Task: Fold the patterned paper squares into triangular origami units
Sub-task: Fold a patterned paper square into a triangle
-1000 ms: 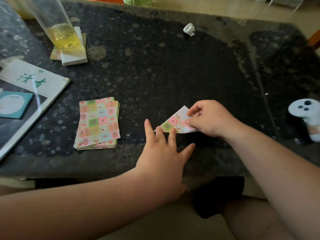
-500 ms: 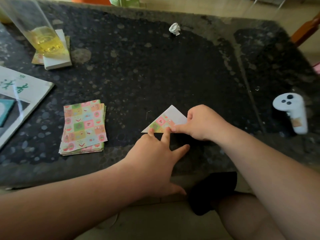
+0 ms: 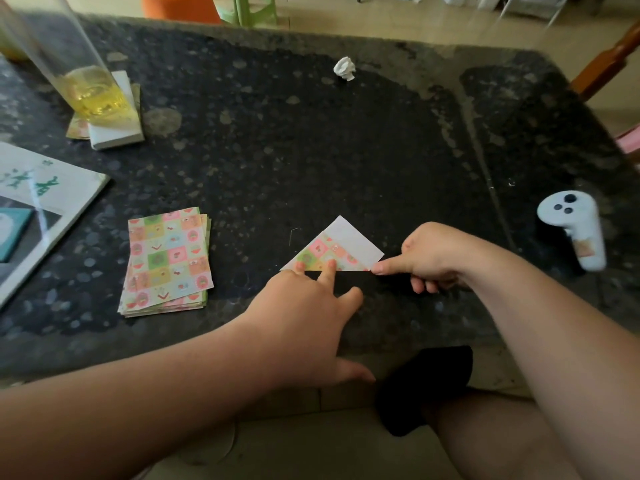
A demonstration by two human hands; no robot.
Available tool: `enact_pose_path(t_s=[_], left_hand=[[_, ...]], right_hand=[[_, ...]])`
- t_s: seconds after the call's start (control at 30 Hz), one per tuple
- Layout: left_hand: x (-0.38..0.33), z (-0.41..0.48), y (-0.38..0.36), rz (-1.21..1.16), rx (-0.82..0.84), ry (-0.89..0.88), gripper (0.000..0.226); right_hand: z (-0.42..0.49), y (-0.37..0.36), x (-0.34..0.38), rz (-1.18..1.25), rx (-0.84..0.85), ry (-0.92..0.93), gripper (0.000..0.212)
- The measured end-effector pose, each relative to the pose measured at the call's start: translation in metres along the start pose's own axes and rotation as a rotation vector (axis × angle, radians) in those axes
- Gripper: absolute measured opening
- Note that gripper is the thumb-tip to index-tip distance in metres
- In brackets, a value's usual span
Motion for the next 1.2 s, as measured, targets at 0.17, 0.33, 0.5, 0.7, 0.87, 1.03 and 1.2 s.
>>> enact_pose_path(t_s=[0.17, 0.33, 0.5, 0.7, 0.87, 1.03, 1.2], left_hand=[[0.003, 0.001, 0.003, -0.004, -0.022, 0.007, 0.090], [0.006, 0.004, 0.004, 0.018, -0.045, 0.033, 0.067], [0.011, 0.002, 0.003, -0.024, -0.104, 0.086, 0.070], [0.021, -0.004, 0.001, -0.077, -0.180, 0.042, 0.071], [0.020, -0.009, -0.007, -0.067, -0.138, 0.035, 0.072], [0.033, 0.001, -0.001, -0.251, -0.249, 0.150, 0.049], [0.075, 0.024, -0.003, -0.648, -0.203, 0.435, 0.031]], right_hand=[[-0.002, -0.001, 0.011, 0.321, -0.068, 0.162, 0.033], [0.000, -0.019, 0.031, 0.245, 0.011, 0.149, 0.031], [0.006, -0.018, 0.026, 0.248, 0.048, 0.077, 0.026], [0.002, 0.000, 0.002, 0.203, 0.090, -0.040, 0.020], [-0.009, 0.007, 0.027, 0.219, -0.035, 0.179, 0.025], [0.000, -0.025, 0.064, 0.294, -0.016, 0.274, 0.022], [0.006, -0.031, 0.058, 0.458, 0.068, 0.160, 0.022]])
Point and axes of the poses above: each hand's wrist, its own z-axis towards the middle knuckle, its own y-axis out of the back of the hand, x = y × z, the point moved 6 cm from there along z, towards the middle knuckle, and after that the axes turned 8 degrees about y, right-handed, at the moved point
